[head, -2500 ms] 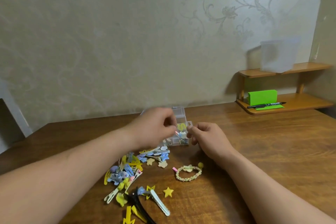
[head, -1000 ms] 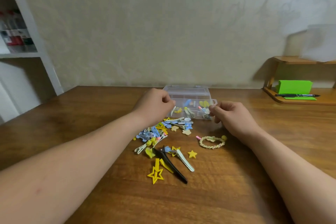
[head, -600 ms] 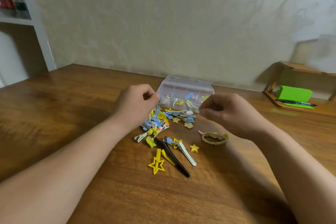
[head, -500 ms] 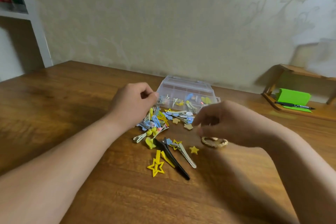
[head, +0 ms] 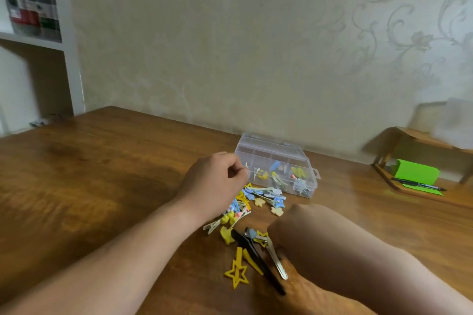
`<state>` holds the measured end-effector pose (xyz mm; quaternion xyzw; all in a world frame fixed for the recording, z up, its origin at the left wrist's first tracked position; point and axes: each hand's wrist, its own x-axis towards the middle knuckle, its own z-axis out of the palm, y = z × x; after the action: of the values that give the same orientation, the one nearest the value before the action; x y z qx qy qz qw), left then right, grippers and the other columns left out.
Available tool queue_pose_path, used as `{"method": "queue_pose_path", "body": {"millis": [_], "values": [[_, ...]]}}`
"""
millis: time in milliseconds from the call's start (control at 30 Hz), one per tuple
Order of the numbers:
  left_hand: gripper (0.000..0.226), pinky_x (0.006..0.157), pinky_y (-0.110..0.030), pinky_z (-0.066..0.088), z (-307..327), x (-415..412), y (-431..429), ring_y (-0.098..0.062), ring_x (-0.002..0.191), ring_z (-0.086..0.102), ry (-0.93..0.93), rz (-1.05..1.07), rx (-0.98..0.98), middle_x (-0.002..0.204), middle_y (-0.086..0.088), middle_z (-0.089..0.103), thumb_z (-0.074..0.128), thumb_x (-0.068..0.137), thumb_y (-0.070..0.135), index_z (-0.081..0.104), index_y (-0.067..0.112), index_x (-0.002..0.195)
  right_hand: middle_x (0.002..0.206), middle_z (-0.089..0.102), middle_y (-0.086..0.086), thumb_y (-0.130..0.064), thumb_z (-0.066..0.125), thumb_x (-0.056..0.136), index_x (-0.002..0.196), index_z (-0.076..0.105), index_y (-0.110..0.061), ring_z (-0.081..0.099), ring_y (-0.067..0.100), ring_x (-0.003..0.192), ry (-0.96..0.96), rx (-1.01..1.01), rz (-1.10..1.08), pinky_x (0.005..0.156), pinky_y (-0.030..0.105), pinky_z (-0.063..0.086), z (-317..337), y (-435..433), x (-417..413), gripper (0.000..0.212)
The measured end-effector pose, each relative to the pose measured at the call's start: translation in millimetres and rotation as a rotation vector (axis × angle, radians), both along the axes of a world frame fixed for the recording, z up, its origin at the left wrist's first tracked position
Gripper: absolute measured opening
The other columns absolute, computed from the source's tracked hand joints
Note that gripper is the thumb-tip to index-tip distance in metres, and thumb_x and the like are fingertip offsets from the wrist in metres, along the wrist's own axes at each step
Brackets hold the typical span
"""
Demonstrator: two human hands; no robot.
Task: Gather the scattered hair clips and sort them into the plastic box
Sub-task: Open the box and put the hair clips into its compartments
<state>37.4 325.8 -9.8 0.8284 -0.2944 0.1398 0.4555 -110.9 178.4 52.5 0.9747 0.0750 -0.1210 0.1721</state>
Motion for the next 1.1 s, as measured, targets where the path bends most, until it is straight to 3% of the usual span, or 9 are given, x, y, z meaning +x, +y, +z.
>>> {"method": "queue_pose_path", "body": {"millis": [167, 300, 400, 500, 567, 667, 800, 867, 1100], "values": [[0.027, 0.06, -0.032, 0.046, 3, -4, 0, -0.009, 0.067, 0.057, 0.008, -0.007, 0.003, 0.076, 0.008, 0.065, 0.068, 0.1, 0.034, 0.067, 0.024, 0.075, 0.073, 0.041, -0.002, -0.009, 0.054, 0.101, 0.093, 0.055, -0.018, 0.052, 0.022, 0.07, -0.007, -0.026, 0.047, 0.065, 0.033, 0.044, 5, 13, -4, 0.011], [0.027, 0.06, -0.033, 0.047, 2, -5, 2, -0.01, 0.067, 0.058, 0.027, -0.012, -0.013, 0.075, 0.006, 0.065, 0.068, 0.1, 0.034, 0.065, 0.025, 0.074, 0.073, 0.042, -0.002, -0.009, 0.056, 0.102, 0.11, 0.066, -0.011, 0.055, 0.023, 0.075, -0.013, -0.033, 0.05, 0.067, 0.032, 0.046, 4, 11, -3, 0.013], [0.027, 0.06, -0.032, 0.046, 2, -7, 0, -0.009, 0.065, 0.056, 0.028, -0.008, 0.001, 0.074, 0.006, 0.064, 0.068, 0.099, 0.03, 0.065, 0.025, 0.073, 0.081, 0.049, 0.004, -0.006, 0.055, 0.102, 0.112, 0.067, -0.006, 0.052, 0.024, 0.072, 0.012, -0.082, 0.106, 0.064, 0.032, 0.045, 8, 17, -4, 0.016], [0.027, 0.059, -0.033, 0.046, -1, -6, -1, -0.011, 0.064, 0.056, 0.056, -0.008, 0.006, 0.073, 0.003, 0.064, 0.068, 0.099, 0.031, 0.064, 0.022, 0.074, 0.074, 0.041, 0.002, -0.006, 0.052, 0.105, 0.115, 0.067, -0.002, 0.046, 0.022, 0.065, 0.017, -0.084, 0.156, 0.06, 0.031, 0.043, 14, 24, -4, 0.018], [0.028, 0.059, -0.036, 0.047, -3, -5, 1, -0.019, 0.066, 0.06, 0.073, -0.007, -0.005, 0.072, 0.001, 0.065, 0.067, 0.099, 0.034, 0.065, 0.02, 0.075, 0.077, 0.049, 0.005, -0.005, 0.055, 0.104, 0.114, 0.068, -0.003, 0.053, 0.025, 0.069, 0.002, -0.096, 0.156, 0.064, 0.035, 0.05, 12, 23, -9, 0.017], [0.032, 0.057, -0.035, 0.045, -5, -5, 3, -0.024, 0.066, 0.061, 0.079, 0.004, -0.025, 0.069, 0.0, 0.065, 0.068, 0.099, 0.037, 0.064, 0.02, 0.073, 0.097, 0.067, 0.008, -0.008, 0.059, 0.097, 0.106, 0.07, -0.011, 0.067, 0.03, 0.081, -0.137, -0.031, 0.11, 0.071, 0.039, 0.06, -12, 7, -29, 0.014], [0.033, 0.057, -0.039, 0.05, -8, -7, 1, -0.019, 0.063, 0.06, 0.079, 0.025, -0.035, 0.067, 0.003, 0.064, 0.066, 0.1, 0.038, 0.062, 0.022, 0.071, 0.073, 0.063, -0.005, -0.021, 0.055, 0.079, 0.074, 0.068, -0.027, 0.063, 0.017, 0.062, -0.429, 0.024, 0.153, 0.055, 0.028, 0.057, -46, -16, -53, 0.016], [0.032, 0.059, -0.039, 0.051, -6, -11, 0, -0.016, 0.066, 0.062, 0.066, 0.05, -0.029, 0.071, 0.006, 0.065, 0.065, 0.1, 0.037, 0.061, 0.023, 0.071, 0.077, 0.062, -0.004, -0.026, 0.044, 0.083, 0.079, 0.068, -0.026, 0.061, 0.02, 0.068, -0.505, 0.092, 0.14, 0.055, 0.033, 0.057, -62, -15, -60, 0.025], [0.031, 0.058, -0.029, 0.039, -3, -52, 4, -0.008, 0.074, 0.058, -0.027, 0.075, 0.033, 0.082, 0.013, 0.061, 0.063, 0.101, 0.031, 0.057, 0.024, 0.071, 0.094, 0.069, -0.01, -0.054, 0.054, 0.092, 0.114, 0.077, -0.028, 0.068, 0.016, 0.084, -0.618, 0.335, 0.002, 0.067, 0.031, 0.062, -79, 8, -115, 0.041]]}}
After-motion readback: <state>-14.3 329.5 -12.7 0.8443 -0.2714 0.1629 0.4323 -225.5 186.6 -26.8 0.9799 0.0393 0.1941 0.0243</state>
